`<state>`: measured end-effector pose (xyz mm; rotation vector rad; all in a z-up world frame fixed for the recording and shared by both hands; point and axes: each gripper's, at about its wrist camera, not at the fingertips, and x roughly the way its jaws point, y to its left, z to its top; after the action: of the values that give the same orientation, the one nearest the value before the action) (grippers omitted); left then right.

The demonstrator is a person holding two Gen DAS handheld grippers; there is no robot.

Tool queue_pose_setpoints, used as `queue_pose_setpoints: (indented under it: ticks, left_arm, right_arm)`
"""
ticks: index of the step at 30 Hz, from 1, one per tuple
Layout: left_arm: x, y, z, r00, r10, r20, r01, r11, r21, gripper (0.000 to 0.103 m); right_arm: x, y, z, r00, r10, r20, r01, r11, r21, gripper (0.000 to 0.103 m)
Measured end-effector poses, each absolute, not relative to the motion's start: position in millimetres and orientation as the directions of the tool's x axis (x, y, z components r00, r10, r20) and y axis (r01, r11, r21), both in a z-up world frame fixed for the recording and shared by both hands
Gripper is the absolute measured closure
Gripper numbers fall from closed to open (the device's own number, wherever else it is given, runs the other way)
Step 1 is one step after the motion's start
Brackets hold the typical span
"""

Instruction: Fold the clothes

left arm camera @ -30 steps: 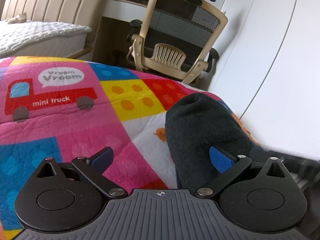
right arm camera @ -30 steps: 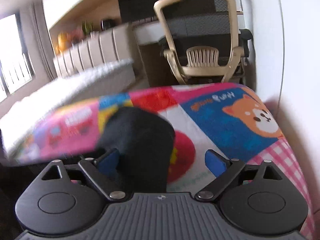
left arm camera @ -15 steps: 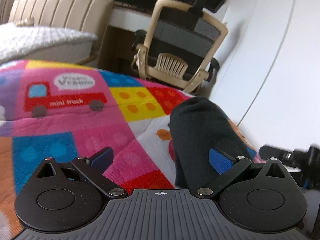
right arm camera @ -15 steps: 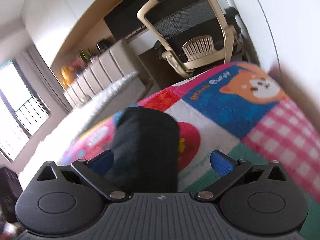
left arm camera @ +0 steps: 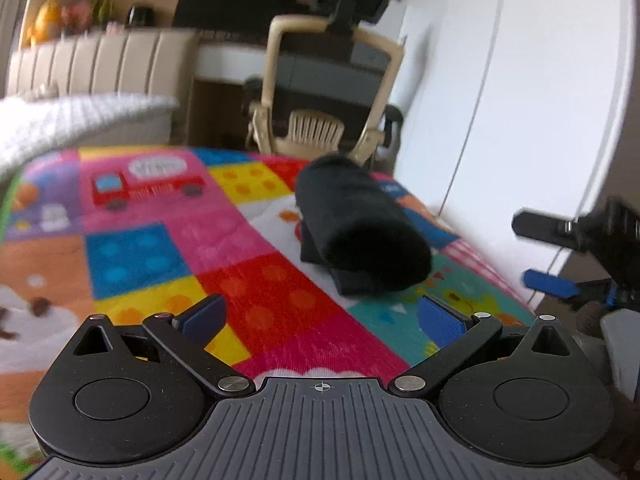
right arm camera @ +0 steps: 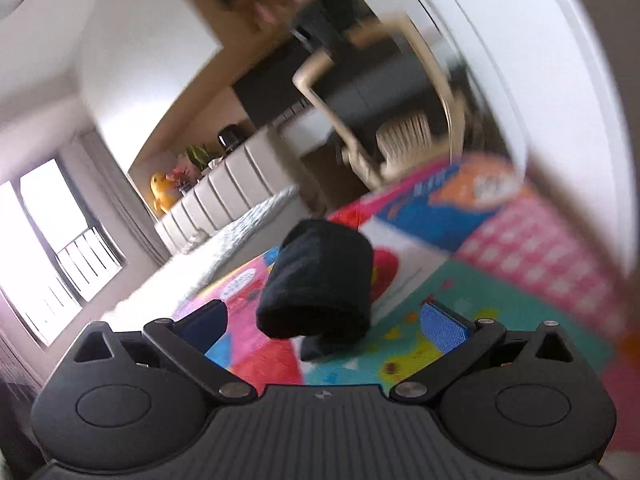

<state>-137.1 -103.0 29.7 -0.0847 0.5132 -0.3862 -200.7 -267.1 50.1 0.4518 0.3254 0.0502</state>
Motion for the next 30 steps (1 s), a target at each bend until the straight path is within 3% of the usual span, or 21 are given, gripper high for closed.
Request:
queue_pose_setpoints:
  ticks: [2, 4, 7, 14, 20, 30]
  left_arm:
    - [-151, -104, 36, 0.819, -0.356, -0.449, 0.329, 0.934, -0.142, 0.000]
    - [-160, -106, 39, 0.828, -0.333, -0.452, 0.314, 0.942, -0.120, 0.000]
    - [-174, -109, 43, 0.840, -0.298, -0.454, 0.291, 0.953, -0.087, 0.000]
    - [-196, -114, 50, 0.848, -0.232, -0.477, 0.249, 0.968, -0.029, 0.000]
    - [-195, -109, 47, 0.845, -0.213, -0.490, 0.222, 0.974, -0.041, 0.000]
    - [-191, -112, 40, 0.818, -0.210, -0.536, 0.232, 0.972, -0.027, 0.000]
  right_arm:
    - [-227, -248, 53, 0.962, 0.022, -0.271, 0.068, 0.945, 0.319, 0.000]
    - [-246, -235, 48, 0.964, -0.035, -0.265, 0.118, 0.945, 0.305, 0.000]
    - [-258, -222, 40, 0.956, -0.017, -0.292, 0.105, 0.952, 0.287, 0.000]
    - [-273, -209, 59, 0.963, -0.072, -0.259, 0.120, 0.978, 0.173, 0.000]
    - [-266, -217, 50, 0.938, -0.054, -0.343, 0.136, 0.966, 0.220, 0.000]
    - [-258, -216, 43, 0.919, -0.034, -0.394, 0.123, 0.971, 0.203, 0.000]
